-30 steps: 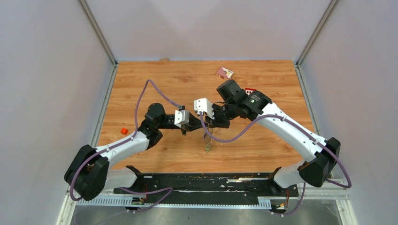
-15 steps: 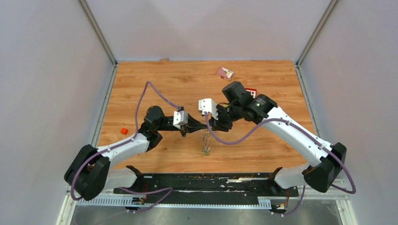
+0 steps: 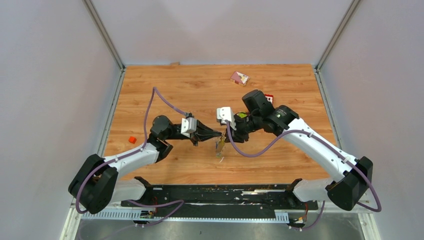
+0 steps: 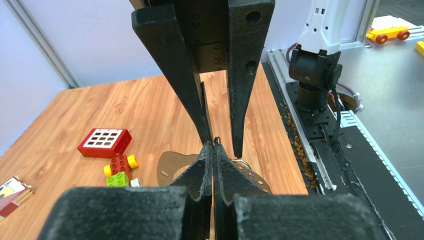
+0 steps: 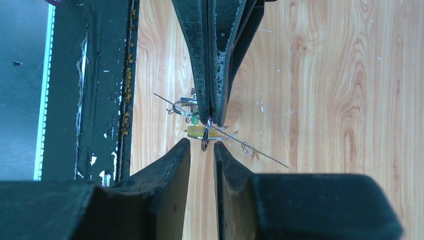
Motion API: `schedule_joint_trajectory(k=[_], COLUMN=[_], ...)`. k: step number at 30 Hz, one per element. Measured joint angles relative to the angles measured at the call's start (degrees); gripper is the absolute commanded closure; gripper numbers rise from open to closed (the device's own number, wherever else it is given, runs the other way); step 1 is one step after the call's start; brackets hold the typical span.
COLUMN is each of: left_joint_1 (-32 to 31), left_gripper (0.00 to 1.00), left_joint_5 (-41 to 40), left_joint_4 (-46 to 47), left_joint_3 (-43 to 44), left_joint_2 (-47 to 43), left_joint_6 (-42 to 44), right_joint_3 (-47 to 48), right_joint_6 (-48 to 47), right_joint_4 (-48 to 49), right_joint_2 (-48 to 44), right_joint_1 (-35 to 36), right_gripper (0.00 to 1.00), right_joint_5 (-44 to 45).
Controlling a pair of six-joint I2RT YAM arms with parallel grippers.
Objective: Put the keys on the keyring
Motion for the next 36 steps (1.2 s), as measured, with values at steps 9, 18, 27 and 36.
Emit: schedule_joint_trajectory(k=[9,18,27,36], left_joint_1=[0.0,0.07,0.07,0.04], left_gripper=[1.0,1.0,1.0,1.0], left_joint_5=[0.96,2.71,4.37,5.64], left_joint_4=[2.21,4.39,4.04,-1.88], left_joint_3=[-0.85,-1.42,-1.42,-1.4], left_joint_2=[0.0,0.0,-0.02,-1.68], left_joint_6=[-1.6,-2.25,-1.27,4.74], right_joint_3=[-3.21,-4.17,-4.48,-4.52], right_joint_6=[0.52,0.68,0.66,-0.02], right_joint_4=[4.13,5.7,5.68,5.4], right_joint_2=[-0.66,-0.68,-0.68,-0.68], right_joint_1=[-0.7,-0.92,-0.96,-1.07], right_gripper=[0.94,1.0,1.0,1.0], right_joint_5=[-3.41,-5.27,-6.23,-6.38])
